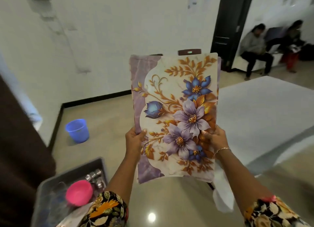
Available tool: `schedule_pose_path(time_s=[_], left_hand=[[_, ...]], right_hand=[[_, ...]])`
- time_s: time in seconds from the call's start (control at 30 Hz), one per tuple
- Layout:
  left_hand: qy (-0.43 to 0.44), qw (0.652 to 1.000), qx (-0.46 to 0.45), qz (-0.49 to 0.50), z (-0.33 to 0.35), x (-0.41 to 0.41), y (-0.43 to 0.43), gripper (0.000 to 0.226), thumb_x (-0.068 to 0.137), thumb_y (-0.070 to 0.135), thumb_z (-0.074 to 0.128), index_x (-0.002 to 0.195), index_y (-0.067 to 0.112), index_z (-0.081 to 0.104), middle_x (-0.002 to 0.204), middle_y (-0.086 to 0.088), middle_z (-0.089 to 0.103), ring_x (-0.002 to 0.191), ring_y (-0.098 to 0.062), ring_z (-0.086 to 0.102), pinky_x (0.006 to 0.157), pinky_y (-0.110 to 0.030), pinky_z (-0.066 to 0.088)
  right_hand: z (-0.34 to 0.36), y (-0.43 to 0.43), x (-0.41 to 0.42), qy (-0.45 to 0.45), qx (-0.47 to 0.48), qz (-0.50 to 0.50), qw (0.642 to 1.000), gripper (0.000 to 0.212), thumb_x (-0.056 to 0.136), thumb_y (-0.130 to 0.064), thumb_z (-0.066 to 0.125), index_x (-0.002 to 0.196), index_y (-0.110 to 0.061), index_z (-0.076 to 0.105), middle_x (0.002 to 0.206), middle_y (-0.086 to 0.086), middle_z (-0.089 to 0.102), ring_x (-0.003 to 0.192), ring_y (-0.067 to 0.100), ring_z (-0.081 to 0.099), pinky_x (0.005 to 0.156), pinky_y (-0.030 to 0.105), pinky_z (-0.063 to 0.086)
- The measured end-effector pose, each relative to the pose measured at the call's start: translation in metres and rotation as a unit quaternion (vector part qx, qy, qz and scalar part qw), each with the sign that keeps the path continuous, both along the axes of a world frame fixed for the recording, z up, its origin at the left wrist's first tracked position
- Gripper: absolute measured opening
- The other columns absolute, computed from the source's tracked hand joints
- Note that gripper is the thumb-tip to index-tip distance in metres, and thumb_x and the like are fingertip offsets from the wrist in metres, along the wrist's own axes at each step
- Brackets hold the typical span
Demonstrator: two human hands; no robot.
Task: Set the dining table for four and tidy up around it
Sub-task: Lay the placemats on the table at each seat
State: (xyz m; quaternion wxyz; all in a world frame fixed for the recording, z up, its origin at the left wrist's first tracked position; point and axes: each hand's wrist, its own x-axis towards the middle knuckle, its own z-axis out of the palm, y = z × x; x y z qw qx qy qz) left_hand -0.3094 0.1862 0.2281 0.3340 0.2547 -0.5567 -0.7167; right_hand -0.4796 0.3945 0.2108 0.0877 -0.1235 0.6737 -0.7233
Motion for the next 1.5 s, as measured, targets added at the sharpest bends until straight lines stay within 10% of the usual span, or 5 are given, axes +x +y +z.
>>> schedule_pose_path(time_s=[0.37, 0.67, 1.33, 1.5], left_hand=[[0.050, 0.994, -0.050, -0.082, -0.003, -0.112, 0.165, 0.016, 0.089, -0.002, 0.056, 0.099, 0.008, 0.064, 0.093, -0.006, 0.070, 0.095, -0.033, 0.066, 0.087, -0.047, 0.052], [0.087, 0.988, -0.050, -0.119, 0.014, -0.216, 0.181, 0.018, 0.088, -0.004, 0.055, 0.094, 0.011, 0.063, 0.083, 0.003, 0.073, 0.087, -0.027, 0.066, 0.085, -0.043, 0.053], [-0.110, 0.980, -0.051, -0.160, -0.065, -0.309, 0.162, 0.023, 0.086, -0.004, 0.059, 0.108, -0.002, 0.062, 0.078, 0.008, 0.072, 0.072, -0.006, 0.070, 0.065, -0.019, 0.056], [-0.143, 0.980, -0.060, -0.124, -0.066, -0.327, 0.153, 0.013, 0.085, 0.000, 0.062, 0.097, 0.005, 0.064, 0.089, -0.009, 0.069, 0.087, -0.029, 0.066, 0.077, -0.034, 0.055]], right_hand=[[0.026, 0.189, -0.072, 0.007, -0.009, -0.073, 0.997, 0.029, 0.080, 0.014, 0.058, 0.082, -0.015, 0.060, 0.057, -0.014, 0.067, 0.058, 0.005, 0.063, 0.062, 0.024, 0.054], [0.041, 0.216, -0.153, 0.003, -0.073, -0.084, 0.994, 0.026, 0.079, 0.017, 0.054, 0.080, -0.008, 0.060, 0.053, -0.011, 0.066, 0.049, 0.001, 0.061, 0.051, 0.019, 0.054], [-0.029, 0.201, -0.276, -0.074, -0.054, -0.033, 0.995, 0.021, 0.082, 0.011, 0.055, 0.086, -0.009, 0.060, 0.063, -0.009, 0.070, 0.060, 0.003, 0.064, 0.059, 0.020, 0.055], [-0.034, 0.187, -0.304, -0.098, -0.074, -0.025, 0.992, 0.023, 0.080, 0.014, 0.054, 0.075, -0.008, 0.055, 0.049, -0.009, 0.059, 0.048, 0.004, 0.057, 0.053, 0.021, 0.052]])
